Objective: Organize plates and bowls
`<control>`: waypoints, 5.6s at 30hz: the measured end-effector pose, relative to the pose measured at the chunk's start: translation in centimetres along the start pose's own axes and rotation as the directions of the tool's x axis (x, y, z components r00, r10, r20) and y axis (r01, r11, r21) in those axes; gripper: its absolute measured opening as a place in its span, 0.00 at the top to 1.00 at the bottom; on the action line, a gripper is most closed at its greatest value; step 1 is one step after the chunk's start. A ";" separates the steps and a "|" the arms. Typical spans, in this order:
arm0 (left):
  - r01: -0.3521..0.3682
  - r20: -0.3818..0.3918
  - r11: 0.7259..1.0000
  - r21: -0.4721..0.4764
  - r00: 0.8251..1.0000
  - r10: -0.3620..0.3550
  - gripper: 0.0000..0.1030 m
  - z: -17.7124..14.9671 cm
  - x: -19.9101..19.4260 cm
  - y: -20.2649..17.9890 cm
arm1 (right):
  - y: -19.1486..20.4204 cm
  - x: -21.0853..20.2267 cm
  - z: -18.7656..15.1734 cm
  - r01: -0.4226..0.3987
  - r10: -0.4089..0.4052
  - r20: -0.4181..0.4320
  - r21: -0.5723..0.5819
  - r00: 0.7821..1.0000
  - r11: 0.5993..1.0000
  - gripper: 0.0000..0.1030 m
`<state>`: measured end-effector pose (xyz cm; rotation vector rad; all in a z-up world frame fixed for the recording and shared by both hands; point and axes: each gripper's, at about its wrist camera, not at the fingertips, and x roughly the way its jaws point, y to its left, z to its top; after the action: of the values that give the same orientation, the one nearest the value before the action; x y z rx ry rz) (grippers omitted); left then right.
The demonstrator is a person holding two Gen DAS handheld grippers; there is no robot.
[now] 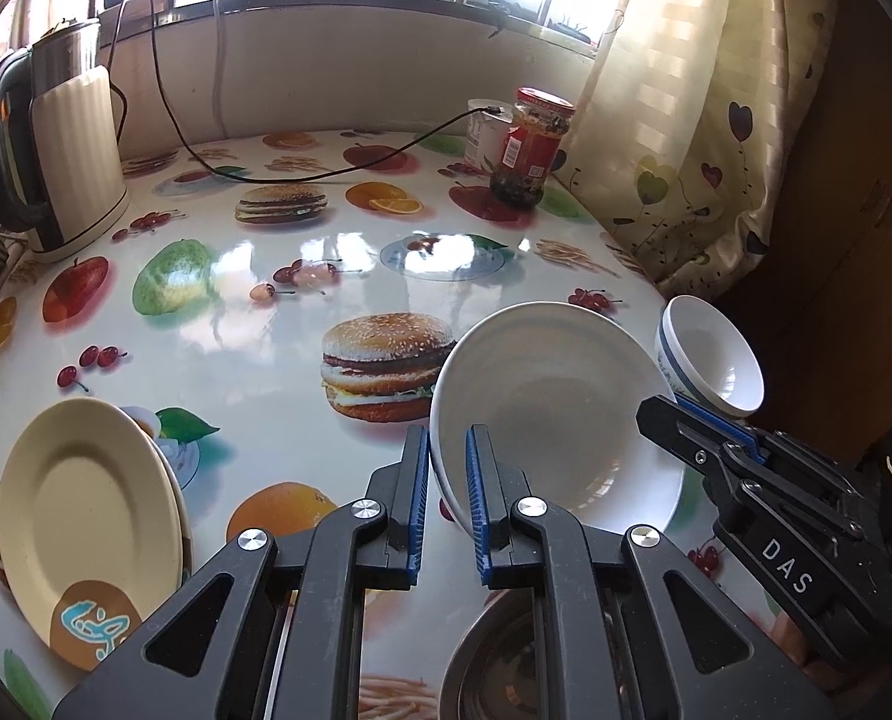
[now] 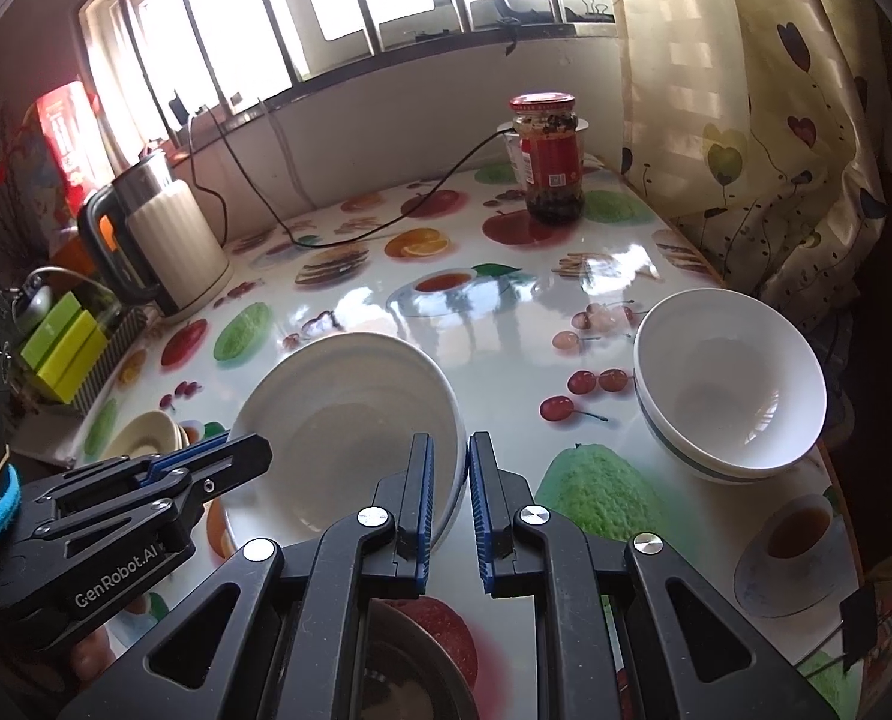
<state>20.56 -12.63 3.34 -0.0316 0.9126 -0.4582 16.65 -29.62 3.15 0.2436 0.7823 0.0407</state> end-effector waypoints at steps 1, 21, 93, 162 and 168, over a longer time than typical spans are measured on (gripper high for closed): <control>0.001 0.004 1.000 0.001 1.000 -0.001 0.87 0.0 -0.2 -0.1 | 0.1 -0.3 0.0 0.000 0.000 0.006 0.000 1.000 1.000 0.88; 0.028 0.071 0.999 0.017 0.997 -0.030 0.87 -1.7 -5.3 -1.1 | 1.8 -6.2 -1.7 -0.003 0.004 0.084 -0.007 0.996 1.000 0.88; 0.033 -0.051 0.999 0.017 0.998 -0.032 0.87 -8.1 -5.1 -1.4 | 1.1 -7.0 -9.7 -0.008 0.010 -0.019 0.090 1.000 0.996 0.86; 0.154 -0.062 0.974 0.168 0.987 -0.146 0.78 4.8 1.4 -10.9 | -10.7 -7.0 -0.9 0.243 -0.262 0.070 0.200 0.963 0.949 0.67; 0.138 -0.092 0.971 0.193 0.988 -0.123 0.78 5.6 3.2 -12.4 | -12.4 -6.0 -0.1 0.253 -0.269 0.053 0.210 0.962 0.944 0.66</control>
<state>21.98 -26.02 7.13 0.1108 0.9418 -0.6759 11.64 -42.38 4.31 0.3296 0.7323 -0.2998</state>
